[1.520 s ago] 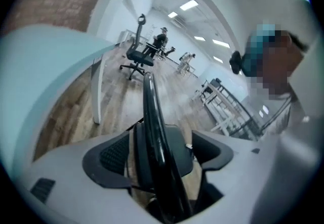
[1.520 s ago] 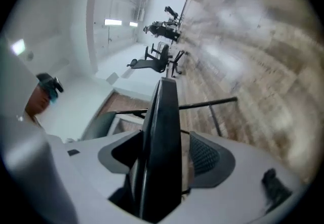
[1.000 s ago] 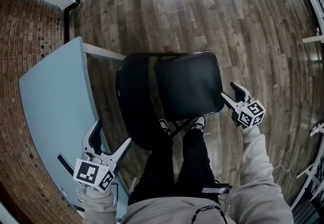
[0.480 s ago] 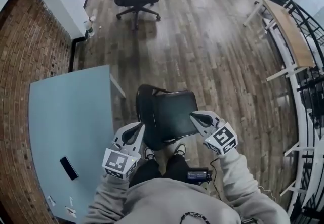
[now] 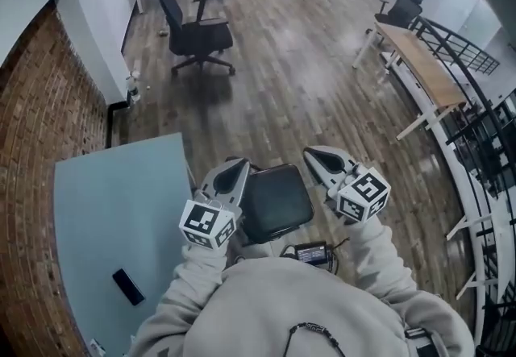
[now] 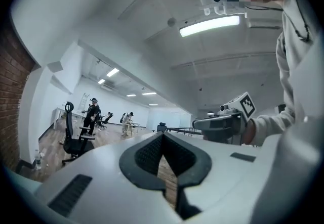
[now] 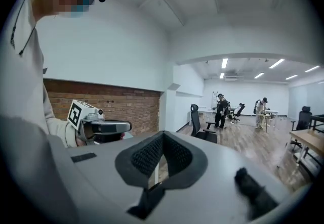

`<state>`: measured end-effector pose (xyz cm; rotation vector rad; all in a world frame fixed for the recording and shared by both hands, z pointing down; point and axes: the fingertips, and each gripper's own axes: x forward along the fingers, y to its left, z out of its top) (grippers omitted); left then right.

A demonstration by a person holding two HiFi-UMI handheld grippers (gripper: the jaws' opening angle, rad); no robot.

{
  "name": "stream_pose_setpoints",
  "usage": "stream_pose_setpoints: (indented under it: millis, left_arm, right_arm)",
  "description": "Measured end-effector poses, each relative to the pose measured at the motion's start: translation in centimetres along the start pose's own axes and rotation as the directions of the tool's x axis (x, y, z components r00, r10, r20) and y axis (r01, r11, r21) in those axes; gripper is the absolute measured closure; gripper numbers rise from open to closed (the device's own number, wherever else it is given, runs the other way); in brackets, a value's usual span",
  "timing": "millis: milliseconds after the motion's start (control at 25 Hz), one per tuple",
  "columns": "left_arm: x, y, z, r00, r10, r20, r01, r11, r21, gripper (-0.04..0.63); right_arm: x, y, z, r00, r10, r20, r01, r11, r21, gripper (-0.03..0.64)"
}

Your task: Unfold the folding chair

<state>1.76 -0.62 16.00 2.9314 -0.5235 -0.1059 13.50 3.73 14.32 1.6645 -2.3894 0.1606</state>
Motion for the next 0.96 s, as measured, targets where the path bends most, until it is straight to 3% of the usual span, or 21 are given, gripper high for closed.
stream_pose_setpoints:
  millis: [160,320,960]
  left_arm:
    - [-1.2,-0.6,2.3,0.999,-0.050,0.015,0.049,0.997,0.056,0.592]
    - [-1.3,-1.0,1.9,0.995,-0.097,-0.001,0.097,0.995,0.033,0.592]
    - [0.5,-9.0,-1.0,0.968,-0.242,-0.058,0.245,0.968,0.048,0.592]
  right_arm:
    - [-1.3,0.9,2.2,0.997,-0.048,0.060,0.048,0.999,0.010,0.609]
    - [-2.6,1.3,2.8,0.991,-0.078,0.109,0.073,0.996,0.056,0.609]
    - [-9.5,1.4,-2.2,0.986,-0.164,0.041,0.160,0.984,0.082,0.609]
